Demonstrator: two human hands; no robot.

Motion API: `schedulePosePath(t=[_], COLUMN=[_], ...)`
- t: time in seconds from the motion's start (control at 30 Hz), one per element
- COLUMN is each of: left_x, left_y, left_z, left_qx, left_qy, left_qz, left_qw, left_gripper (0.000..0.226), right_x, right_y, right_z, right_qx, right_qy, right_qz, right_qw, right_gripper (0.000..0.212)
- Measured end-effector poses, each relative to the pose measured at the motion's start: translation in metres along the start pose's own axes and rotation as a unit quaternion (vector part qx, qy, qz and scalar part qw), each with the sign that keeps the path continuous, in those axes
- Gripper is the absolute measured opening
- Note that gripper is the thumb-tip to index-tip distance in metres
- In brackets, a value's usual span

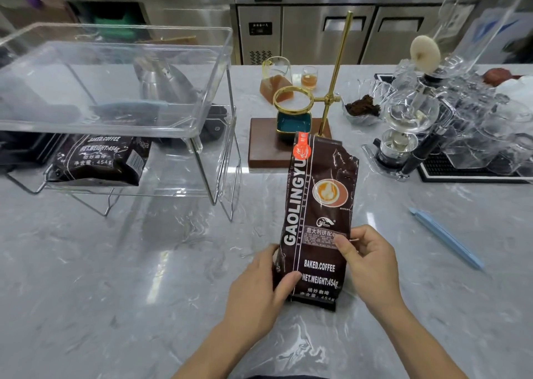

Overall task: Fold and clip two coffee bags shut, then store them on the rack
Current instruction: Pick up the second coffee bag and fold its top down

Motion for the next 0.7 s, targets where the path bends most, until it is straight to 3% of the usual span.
schedulePosePath(t=[0.13,0.4,0.47,0.6,0.7], left_x=[0.007,0.016,0.014,0.007,0.004], left_y=[-0.008,0.002,0.004,0.004,0.005], left_z=[-0.002,0.0,-0.003,-0.014,-0.022], left_qx=[0.005,-0.064,-0.067,-0.051,-0.039], left_qy=[0.009,0.261,0.305,0.356,0.37], left_qz=[0.003,-0.053,-0.064,-0.067,-0.071], left_qw=[1.0,0.962,0.948,0.931,0.925], left_gripper=[0.064,0.046,0.045,0.041,0.044], right_x=[0.002,0.011,0.017,0.022,0.018], right_y=[0.001,0.015,0.018,0.02,0.02], right_z=[-0.004,-0.019,-0.022,-0.023,-0.017], right_qx=[0.008,0.043,0.053,0.082,0.08], right_qy=[-0.024,-0.131,-0.17,-0.213,-0.227], right_qz=[0.006,-0.023,-0.013,-0.012,-0.024], right_qw=[1.0,0.99,0.984,0.973,0.97], right_gripper=[0.015,0.003,0.017,0.066,0.075])
Point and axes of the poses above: each hand's wrist, its own y-axis away from the middle knuckle, its own x-axis out of the palm, z = x × y, the point moved 4 cm from there along -y, towards the middle knuckle, and after that the axes turned 10 degrees about y, right-handed, at the moved point
